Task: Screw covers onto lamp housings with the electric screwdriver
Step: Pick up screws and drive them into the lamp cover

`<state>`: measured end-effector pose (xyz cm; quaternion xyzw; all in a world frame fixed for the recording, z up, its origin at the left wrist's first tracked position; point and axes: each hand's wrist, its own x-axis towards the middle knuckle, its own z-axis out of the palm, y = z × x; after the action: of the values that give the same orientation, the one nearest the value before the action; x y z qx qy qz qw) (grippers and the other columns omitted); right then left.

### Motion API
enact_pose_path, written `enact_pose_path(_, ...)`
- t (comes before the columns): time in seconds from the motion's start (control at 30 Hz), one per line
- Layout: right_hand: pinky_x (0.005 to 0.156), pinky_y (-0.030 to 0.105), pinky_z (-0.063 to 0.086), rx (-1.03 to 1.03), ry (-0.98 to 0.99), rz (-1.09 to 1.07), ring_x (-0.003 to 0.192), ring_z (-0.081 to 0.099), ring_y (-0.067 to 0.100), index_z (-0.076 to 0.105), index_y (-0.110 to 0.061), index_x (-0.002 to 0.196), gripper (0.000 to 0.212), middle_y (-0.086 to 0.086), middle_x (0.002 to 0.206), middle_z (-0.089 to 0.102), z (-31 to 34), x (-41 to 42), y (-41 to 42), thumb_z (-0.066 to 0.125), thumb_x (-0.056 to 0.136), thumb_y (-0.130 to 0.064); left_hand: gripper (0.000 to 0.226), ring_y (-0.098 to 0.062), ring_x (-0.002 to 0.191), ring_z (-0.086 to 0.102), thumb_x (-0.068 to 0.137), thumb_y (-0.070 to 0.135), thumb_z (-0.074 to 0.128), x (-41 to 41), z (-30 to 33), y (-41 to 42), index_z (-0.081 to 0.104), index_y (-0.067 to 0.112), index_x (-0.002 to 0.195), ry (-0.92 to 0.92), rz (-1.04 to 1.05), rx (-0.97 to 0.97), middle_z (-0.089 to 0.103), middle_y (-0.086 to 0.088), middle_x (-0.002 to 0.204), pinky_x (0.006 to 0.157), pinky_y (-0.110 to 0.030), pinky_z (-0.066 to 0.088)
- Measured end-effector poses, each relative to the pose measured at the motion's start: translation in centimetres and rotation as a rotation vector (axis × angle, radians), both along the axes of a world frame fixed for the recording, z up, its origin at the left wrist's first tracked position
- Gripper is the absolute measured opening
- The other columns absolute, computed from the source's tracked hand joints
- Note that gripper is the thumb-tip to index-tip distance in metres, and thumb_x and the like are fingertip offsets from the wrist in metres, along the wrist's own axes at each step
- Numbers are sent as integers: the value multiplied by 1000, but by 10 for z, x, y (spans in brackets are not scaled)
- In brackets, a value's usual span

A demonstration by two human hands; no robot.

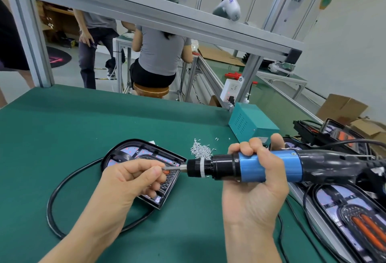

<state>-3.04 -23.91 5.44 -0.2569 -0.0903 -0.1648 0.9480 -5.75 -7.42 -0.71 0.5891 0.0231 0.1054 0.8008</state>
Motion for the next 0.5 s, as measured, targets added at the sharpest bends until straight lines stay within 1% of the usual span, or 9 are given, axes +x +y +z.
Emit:
enact_pose_path(0.2,74,25,52,-5,-18,-32,60,53,10,56,-26,97,32,-5,68,51,3,3,-13,53,74,-3,21,-12,59,58,64,27,67,3,4,-16,77,14,79,-8,-23,-3,70,-11,72,54,-20,50)
enact_pose_path(0.37,77,24,51,-23,-24,-21,62,54,8,55,-28,97,31,-7,70,51,-2,1,-10,51,80,-3,18,-11,60,57,67,24,66,0,4,-14,77,15,78,-1,6,-7,70,-8,71,56,-19,50)
enact_pose_path(0.43,77,24,52,-28,-32,-7,62,54,8,55,-28,97,31,-7,70,52,-2,3,-6,50,82,-2,23,-10,65,59,65,28,68,0,6,-10,78,18,84,-3,8,21,73,-7,77,59,-18,50)
enact_pose_path(0.5,78,25,52,-28,-43,6,62,54,8,56,-28,98,31,-7,69,53,0,5,-5,50,82,-1,34,-7,73,62,63,36,70,-2,10,-5,77,22,94,-18,24,65,74,-1,88,65,-14,49)
